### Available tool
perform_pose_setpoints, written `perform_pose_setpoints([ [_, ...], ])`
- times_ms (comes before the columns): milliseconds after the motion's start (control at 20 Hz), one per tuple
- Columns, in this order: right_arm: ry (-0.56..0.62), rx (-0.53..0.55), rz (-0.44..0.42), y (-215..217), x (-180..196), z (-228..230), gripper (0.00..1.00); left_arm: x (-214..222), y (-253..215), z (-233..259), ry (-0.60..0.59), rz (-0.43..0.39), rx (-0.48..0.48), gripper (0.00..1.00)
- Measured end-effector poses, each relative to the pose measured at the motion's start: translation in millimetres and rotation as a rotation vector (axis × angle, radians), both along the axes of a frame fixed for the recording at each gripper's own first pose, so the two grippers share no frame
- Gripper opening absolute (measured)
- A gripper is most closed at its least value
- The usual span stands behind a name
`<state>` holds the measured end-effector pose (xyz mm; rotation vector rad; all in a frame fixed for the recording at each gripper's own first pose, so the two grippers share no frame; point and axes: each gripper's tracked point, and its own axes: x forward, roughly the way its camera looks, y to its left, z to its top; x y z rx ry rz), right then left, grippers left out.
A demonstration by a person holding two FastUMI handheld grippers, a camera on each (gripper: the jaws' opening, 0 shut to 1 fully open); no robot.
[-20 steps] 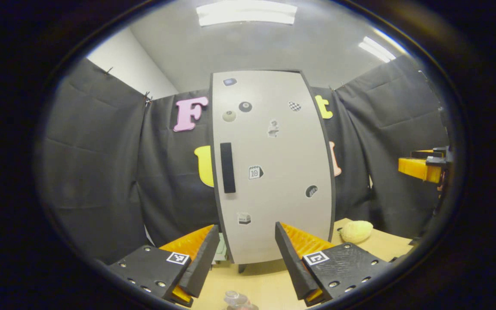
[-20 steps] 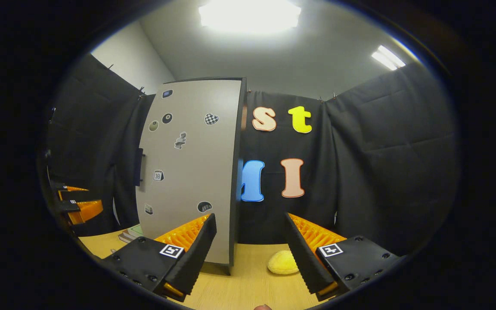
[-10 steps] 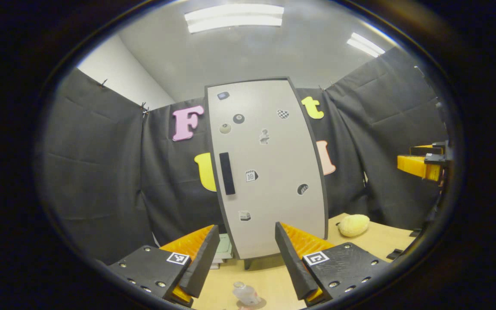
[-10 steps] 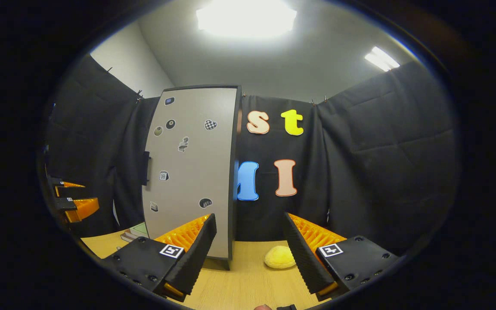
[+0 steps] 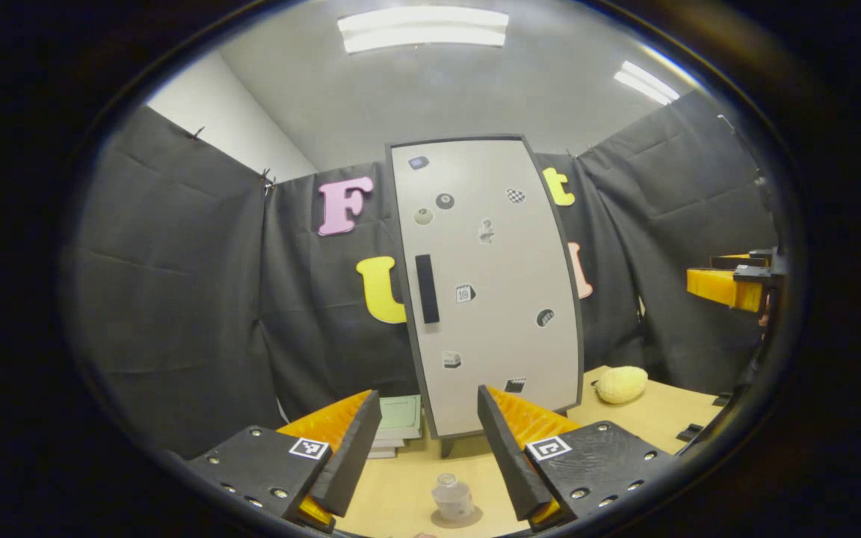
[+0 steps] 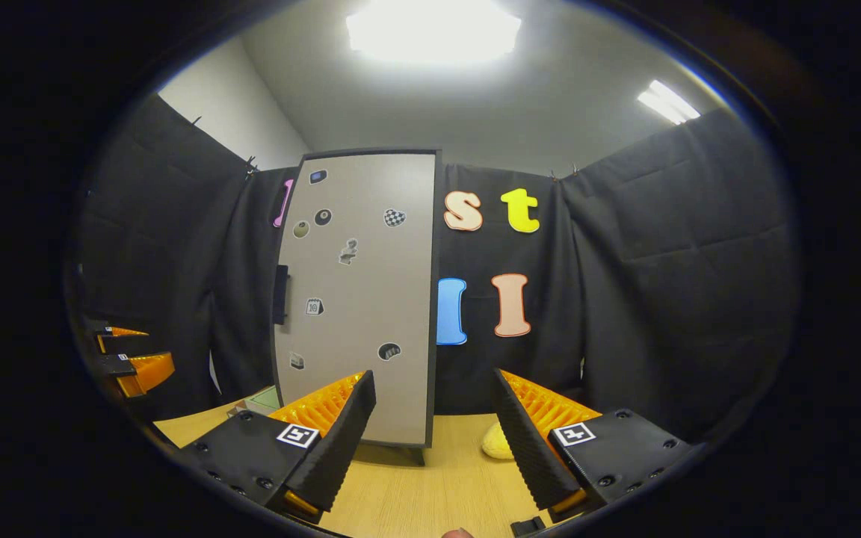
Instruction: Open the cabinet door with the right hand, grasp the bottle in the cabinet with the left hand and place it on the coaster, then close the cabinet door with the right hand.
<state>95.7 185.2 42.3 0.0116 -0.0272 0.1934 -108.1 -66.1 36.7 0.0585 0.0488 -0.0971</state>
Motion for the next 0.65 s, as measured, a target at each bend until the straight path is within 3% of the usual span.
perform_pose_setpoints([
  [250,-0.006,-0.02,0.0,8,-9,5,0.98,-7,9,-2,-0.002,0.007,-0.005,0.78],
  [300,-0.006,-0.023,-0.002,7,-10,5,0.93,-8,10,-1,-0.004,0.008,-0.006,0.78],
  [350,-0.008,-0.021,-0.003,8,-11,7,0.98,-9,11,0,-0.009,0.009,-0.008,0.78],
  [450,-0.012,-0.021,-0.005,8,-13,9,0.98,-9,12,2,-0.014,0.011,-0.011,0.78],
  [550,-0.01,-0.023,-0.007,8,-15,9,0.93,-11,13,2,-0.016,0.012,-0.012,0.78],
  [650,-0.007,-0.029,-0.008,9,-15,8,0.98,-13,13,3,-0.019,0.009,-0.011,0.78],
])
